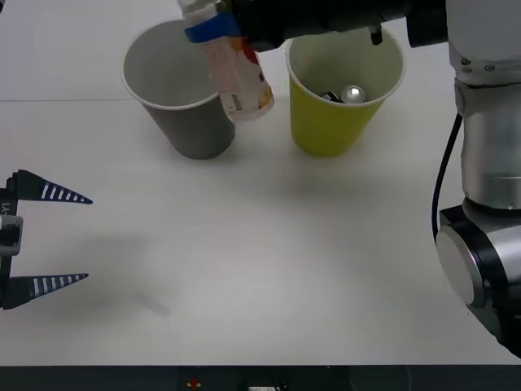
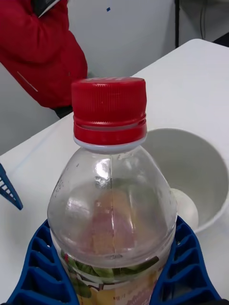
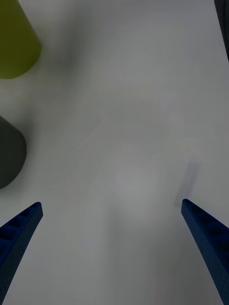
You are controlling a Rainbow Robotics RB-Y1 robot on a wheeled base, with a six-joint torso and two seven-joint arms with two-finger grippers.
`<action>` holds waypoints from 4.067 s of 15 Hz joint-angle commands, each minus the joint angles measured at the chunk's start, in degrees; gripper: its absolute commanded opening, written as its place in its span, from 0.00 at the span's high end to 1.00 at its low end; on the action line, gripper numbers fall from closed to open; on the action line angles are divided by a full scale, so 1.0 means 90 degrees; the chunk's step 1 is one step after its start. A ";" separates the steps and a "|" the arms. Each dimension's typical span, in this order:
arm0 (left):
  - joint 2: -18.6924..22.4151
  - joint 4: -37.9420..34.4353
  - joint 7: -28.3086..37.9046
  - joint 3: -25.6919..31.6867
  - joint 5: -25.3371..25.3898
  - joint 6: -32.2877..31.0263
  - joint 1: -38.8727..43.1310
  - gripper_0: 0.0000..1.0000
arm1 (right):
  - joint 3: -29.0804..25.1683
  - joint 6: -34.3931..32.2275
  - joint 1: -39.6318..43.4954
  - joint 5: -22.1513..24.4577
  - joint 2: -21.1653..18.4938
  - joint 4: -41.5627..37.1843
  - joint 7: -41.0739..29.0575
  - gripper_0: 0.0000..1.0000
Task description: Put the can into the green bin and the plastic bottle into the gray bin
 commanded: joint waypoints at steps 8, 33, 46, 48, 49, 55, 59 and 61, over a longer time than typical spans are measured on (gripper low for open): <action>0.0000 0.0000 0.0000 0.0000 0.0000 0.0000 0.0000 0.00 | 0.0663 0.2908 -0.2384 0.0155 0.0300 0.4424 0.0517 1.00; 0.0000 0.0000 0.0000 0.0000 0.0000 0.0000 0.0000 0.00 | 0.2489 0.4490 -0.3810 -0.1242 0.0534 0.7530 0.1396 0.00; 0.0000 0.0000 0.0000 0.0000 0.0000 0.0000 0.0000 0.00 | 0.2138 0.3972 -0.2238 -0.1300 -0.0384 0.4346 0.0907 0.00; 0.0000 0.0000 0.0000 0.0000 0.0000 0.0000 0.0000 0.00 | 0.1718 0.3455 -0.1769 -0.1007 -0.0423 0.3575 0.0907 0.00; 0.0000 0.0000 0.0000 0.0000 0.0000 0.0000 0.0000 0.00 | 0.1464 0.3181 -0.1457 -0.0871 -0.0423 0.3047 0.0917 0.00; 0.0000 0.0000 0.0000 0.0000 0.0000 0.0000 0.0000 0.00 | 0.0624 0.2273 0.0350 -0.0763 -0.0423 0.0498 0.1113 0.00; 0.0000 0.0000 0.0000 0.0000 0.0000 0.0000 0.0000 0.00 | 0.0204 0.1736 0.1405 -0.0920 -0.0423 -0.0722 0.1425 0.00; 0.0000 0.0000 0.0000 0.0000 0.0000 0.0000 0.0000 0.00 | 0.0116 0.1736 0.2000 -0.0968 -0.0442 -0.1230 0.1640 0.00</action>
